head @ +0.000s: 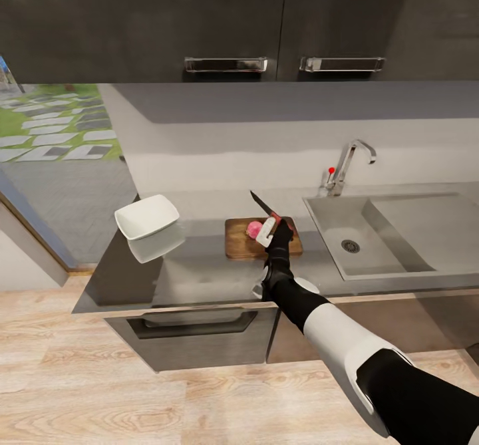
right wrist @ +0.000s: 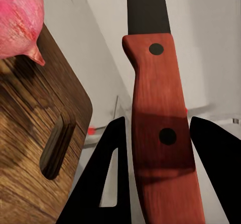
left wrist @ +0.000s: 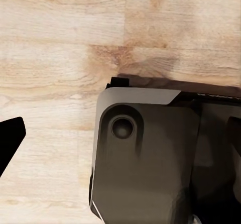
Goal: In the kitchen, take the Vidalia onion out of the sink, dice it on the chopping board with the paring knife, put the diced onion into the bowl on the countertop, then place both the paring knife and the chopping board into the sink.
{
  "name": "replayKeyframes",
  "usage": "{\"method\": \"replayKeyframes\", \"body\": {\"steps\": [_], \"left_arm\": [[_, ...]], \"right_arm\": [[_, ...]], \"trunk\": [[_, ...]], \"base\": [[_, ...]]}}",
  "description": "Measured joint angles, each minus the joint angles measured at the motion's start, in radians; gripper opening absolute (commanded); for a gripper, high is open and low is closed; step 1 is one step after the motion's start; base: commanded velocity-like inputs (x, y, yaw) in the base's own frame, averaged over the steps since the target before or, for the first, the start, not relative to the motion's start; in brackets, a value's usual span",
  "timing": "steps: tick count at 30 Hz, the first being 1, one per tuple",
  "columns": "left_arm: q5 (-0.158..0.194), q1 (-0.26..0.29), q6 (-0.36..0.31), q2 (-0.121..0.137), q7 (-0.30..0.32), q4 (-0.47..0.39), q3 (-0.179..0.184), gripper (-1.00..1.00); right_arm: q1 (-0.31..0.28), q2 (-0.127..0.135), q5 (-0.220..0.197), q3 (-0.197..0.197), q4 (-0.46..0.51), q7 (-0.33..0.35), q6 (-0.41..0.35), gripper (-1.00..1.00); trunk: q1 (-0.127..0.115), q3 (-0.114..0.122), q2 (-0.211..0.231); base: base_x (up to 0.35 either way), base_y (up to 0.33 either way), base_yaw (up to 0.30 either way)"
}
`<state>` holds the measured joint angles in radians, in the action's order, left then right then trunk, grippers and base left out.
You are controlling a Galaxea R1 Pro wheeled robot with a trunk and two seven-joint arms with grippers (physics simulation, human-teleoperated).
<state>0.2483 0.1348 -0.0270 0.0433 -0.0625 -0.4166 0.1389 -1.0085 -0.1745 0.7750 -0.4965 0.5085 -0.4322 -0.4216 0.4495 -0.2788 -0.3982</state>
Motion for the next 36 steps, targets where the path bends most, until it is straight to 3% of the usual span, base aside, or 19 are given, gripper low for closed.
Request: {"method": "replayKeyframes", "body": {"steps": [36], "left_arm": [[0.0, 0.0, 0.0, 0.0, 0.0, 0.0, 0.0, 1.0]], "right_arm": [[0.025, 0.0, 0.0, -0.002, -0.012, 0.01, 0.004, -1.0]], "trunk": [[0.0, 0.0, 0.0]], "base": [[0.0, 0.0, 0.0]]}}
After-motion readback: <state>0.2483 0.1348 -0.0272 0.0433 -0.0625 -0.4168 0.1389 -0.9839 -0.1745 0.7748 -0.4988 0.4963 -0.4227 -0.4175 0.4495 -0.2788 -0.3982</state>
